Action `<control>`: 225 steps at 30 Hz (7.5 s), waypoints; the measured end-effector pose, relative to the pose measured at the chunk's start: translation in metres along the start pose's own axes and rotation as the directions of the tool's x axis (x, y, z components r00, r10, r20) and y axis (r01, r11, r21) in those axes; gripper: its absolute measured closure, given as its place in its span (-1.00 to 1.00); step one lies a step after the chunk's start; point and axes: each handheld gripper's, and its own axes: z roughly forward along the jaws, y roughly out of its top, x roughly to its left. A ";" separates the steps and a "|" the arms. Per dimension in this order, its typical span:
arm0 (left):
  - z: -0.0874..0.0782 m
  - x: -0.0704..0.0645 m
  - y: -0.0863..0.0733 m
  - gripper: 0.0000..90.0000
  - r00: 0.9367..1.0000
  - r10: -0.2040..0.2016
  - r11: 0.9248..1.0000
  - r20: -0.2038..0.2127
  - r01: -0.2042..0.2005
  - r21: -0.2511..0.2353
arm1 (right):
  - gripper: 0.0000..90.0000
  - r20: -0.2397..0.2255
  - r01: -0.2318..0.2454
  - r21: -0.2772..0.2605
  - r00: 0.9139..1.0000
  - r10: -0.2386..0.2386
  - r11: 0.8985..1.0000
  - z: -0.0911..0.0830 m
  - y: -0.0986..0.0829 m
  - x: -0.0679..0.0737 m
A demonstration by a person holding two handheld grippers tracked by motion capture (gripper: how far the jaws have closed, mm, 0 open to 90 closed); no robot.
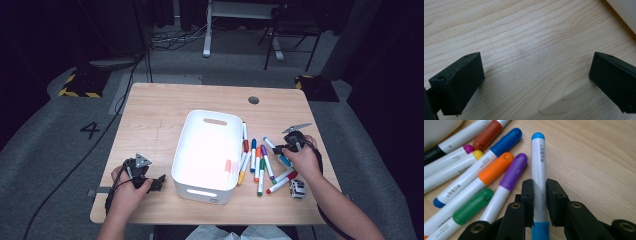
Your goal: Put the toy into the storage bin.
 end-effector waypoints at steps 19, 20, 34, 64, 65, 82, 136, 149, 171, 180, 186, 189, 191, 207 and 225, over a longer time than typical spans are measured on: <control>0.000 0.000 0.000 -1.00 1.000 0.000 1.000 0.000 0.000 0.000 | 0.70 -0.106 0.073 -0.119 0.991 -0.086 0.990 -0.063 0.039 0.027; 0.000 0.000 0.000 -1.00 1.000 0.000 1.000 0.000 0.000 0.000 | 0.70 -0.109 0.080 -0.121 0.990 -0.093 0.989 -0.066 0.041 0.029; 0.000 0.000 0.000 -0.99 1.000 -0.001 1.000 0.000 0.001 0.000 | 0.70 -0.171 0.165 -0.167 0.966 -0.193 0.972 -0.096 0.075 0.067; 0.000 0.000 0.000 -1.00 1.000 -0.003 1.000 0.002 0.003 -0.001 | 0.70 -0.240 0.280 -0.221 0.913 -0.330 0.934 -0.085 0.126 0.149; 0.000 0.000 0.000 -1.00 1.000 -0.003 1.000 0.002 0.003 -0.002 | 0.70 -0.239 0.283 -0.224 0.911 -0.335 0.932 -0.084 0.127 0.151; 0.000 0.000 0.000 -1.00 1.000 -0.002 1.000 0.000 0.002 0.000 | 0.70 -0.271 0.303 -0.209 0.895 -0.353 0.930 -0.047 0.135 0.166; 0.002 0.000 0.002 -1.00 1.000 -0.001 1.000 -0.002 0.001 0.001 | -0.02 -0.256 0.361 -0.125 0.888 -0.382 0.924 -0.065 0.108 0.174; 0.002 0.000 0.003 -1.00 1.000 -0.004 1.000 0.004 0.004 0.002 | 0.00 -0.186 0.264 -0.151 0.939 -0.290 0.953 -0.090 0.086 0.120; 0.002 0.000 0.002 -1.00 1.000 -0.004 1.000 0.004 0.004 0.000 | 0.03 -0.085 0.097 -0.060 0.991 -0.102 0.993 -0.054 0.032 0.037; 0.002 0.000 0.002 -1.00 1.000 -0.004 1.000 0.003 0.004 -0.001 | 0.06 -0.090 0.073 -0.007 0.993 -0.073 0.997 -0.024 0.012 0.033; 0.002 0.000 0.002 -1.00 1.000 -0.004 1.000 0.003 0.004 0.000 | 0.07 -0.081 0.067 0.008 0.995 -0.066 0.998 -0.008 0.000 0.031; 0.002 0.000 0.002 -1.00 1.000 -0.004 1.000 0.004 0.004 0.000 | 0.10 -0.073 0.071 0.025 0.995 -0.069 0.997 0.000 -0.006 0.029; 0.002 0.000 0.002 -1.00 1.000 -0.004 1.000 0.004 0.004 0.000 | 0.13 -0.068 0.076 0.028 0.995 -0.074 0.997 0.003 -0.008 0.028; 0.002 0.000 0.002 -1.00 1.000 -0.004 1.000 0.004 0.004 0.000 | 0.69 -0.004 0.071 0.054 0.997 -0.071 0.996 0.014 -0.010 0.015; 0.002 0.001 0.003 -1.00 1.000 -0.003 1.000 0.002 0.003 -0.001 | 0.71 -0.033 0.067 -0.013 0.997 -0.068 0.998 -0.018 0.004 0.024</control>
